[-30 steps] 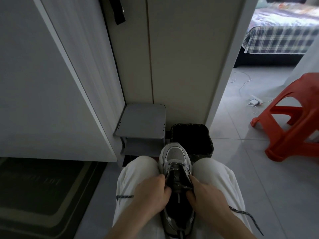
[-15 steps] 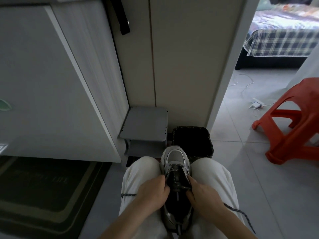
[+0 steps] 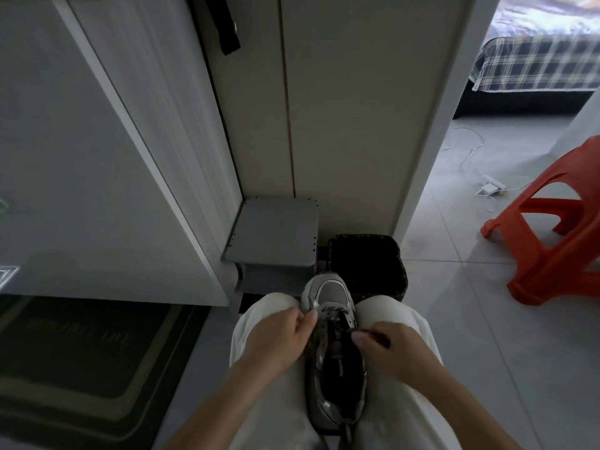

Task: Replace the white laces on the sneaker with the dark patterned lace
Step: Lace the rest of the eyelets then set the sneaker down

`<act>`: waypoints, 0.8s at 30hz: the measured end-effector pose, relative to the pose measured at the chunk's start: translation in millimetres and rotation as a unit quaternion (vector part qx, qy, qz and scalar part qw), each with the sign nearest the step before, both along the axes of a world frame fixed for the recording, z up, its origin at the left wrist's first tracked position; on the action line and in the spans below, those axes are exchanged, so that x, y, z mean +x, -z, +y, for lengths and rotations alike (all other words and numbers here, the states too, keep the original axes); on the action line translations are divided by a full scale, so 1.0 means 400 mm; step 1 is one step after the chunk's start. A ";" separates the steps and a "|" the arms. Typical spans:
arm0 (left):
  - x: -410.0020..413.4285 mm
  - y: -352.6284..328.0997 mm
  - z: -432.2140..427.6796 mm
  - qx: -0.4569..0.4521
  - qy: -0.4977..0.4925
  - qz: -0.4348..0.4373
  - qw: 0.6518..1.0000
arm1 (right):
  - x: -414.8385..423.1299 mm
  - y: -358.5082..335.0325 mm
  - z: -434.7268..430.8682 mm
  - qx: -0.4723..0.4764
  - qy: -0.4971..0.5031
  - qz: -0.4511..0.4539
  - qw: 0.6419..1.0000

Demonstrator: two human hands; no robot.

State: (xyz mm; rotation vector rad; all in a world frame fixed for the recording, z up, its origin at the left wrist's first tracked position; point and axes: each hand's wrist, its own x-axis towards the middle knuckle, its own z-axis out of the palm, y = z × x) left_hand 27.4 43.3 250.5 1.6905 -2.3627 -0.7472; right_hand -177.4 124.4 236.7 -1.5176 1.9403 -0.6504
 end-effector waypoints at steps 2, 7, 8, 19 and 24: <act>-0.016 -0.016 -0.005 -0.117 0.026 -0.024 0.993 | -0.002 -0.040 -0.012 -0.003 0.040 -0.163 0.986; -0.103 -0.055 0.066 0.061 0.114 0.190 0.973 | 0.020 -0.094 -0.068 0.057 0.125 -0.567 0.812; -0.120 -0.057 0.079 0.143 0.140 0.197 0.960 | 0.025 -0.101 -0.079 0.051 0.134 -0.593 0.792; -0.078 -0.032 0.094 0.303 0.185 0.108 0.929 | -0.059 -0.103 -0.091 -0.020 0.193 -0.431 0.881; -0.031 -0.043 0.066 0.307 0.136 0.116 0.935 | -0.089 -0.085 -0.058 -0.031 0.095 0.148 0.984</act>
